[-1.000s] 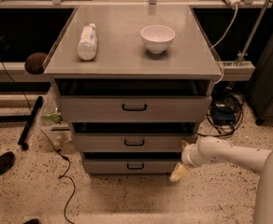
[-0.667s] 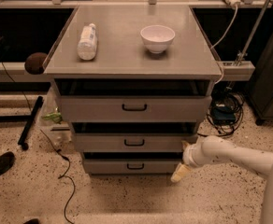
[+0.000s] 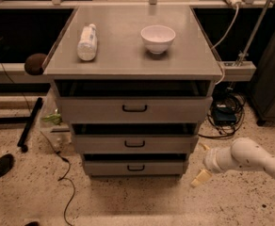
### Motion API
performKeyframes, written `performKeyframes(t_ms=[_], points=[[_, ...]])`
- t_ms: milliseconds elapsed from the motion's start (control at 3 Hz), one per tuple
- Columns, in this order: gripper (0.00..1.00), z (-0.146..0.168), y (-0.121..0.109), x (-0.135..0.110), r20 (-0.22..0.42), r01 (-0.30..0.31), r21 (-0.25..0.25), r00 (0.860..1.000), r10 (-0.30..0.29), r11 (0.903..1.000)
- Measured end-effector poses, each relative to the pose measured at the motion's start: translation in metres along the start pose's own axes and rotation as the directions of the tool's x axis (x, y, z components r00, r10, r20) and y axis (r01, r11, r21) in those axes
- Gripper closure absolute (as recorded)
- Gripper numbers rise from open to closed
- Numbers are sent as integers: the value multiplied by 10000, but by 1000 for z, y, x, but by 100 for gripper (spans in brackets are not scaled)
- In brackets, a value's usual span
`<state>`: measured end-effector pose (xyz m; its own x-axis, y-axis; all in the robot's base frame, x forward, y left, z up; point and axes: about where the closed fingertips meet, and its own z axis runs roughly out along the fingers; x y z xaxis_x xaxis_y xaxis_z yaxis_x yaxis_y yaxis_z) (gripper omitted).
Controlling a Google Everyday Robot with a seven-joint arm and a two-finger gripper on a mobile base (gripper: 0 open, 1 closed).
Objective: Close middle drawer
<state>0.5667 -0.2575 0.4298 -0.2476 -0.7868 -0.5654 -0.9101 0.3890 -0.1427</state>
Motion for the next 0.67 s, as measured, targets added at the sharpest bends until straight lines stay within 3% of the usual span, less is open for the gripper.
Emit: performKeyframes(t_ms=[333,667], points=[[0,-37,2,17,35,-243,465,9997,242,9986],[0,-69,3,29,-88,-439,1233,9989,453,9914]])
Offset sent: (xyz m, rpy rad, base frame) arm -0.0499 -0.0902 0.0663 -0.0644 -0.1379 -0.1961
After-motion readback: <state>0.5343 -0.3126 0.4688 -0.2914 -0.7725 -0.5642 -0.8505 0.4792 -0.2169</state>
